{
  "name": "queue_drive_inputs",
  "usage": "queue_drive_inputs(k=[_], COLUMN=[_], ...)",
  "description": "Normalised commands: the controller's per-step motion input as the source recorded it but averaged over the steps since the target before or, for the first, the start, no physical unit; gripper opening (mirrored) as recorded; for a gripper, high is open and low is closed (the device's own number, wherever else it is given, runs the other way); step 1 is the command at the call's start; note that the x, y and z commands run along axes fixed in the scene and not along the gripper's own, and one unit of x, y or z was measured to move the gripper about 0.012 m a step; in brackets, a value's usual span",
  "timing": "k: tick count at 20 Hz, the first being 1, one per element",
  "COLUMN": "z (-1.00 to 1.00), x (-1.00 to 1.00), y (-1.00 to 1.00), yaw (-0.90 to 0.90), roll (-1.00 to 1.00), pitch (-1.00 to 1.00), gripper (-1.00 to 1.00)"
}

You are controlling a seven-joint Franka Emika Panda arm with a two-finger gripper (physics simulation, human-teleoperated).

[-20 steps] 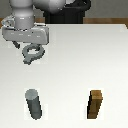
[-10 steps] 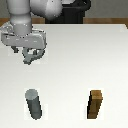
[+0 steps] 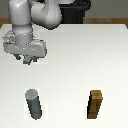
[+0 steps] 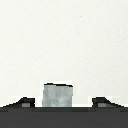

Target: Put the loop with the handle onto the peg.

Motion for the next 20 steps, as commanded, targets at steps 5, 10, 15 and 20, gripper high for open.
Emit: queue_drive_inputs(k=[5, 10, 15, 20], z=[0.00, 0.00, 0.60, 1.00], x=[0.00, 0.00, 0.00, 0.00], y=[0.00, 0.00, 0.00, 0.00], yaw=[0.00, 0.00, 0.00, 0.00], roll=[0.00, 0.00, 0.00, 0.00], pitch=[0.00, 0.00, 0.00, 0.00], gripper=[-1.00, -1.00, -1.00, -1.00])
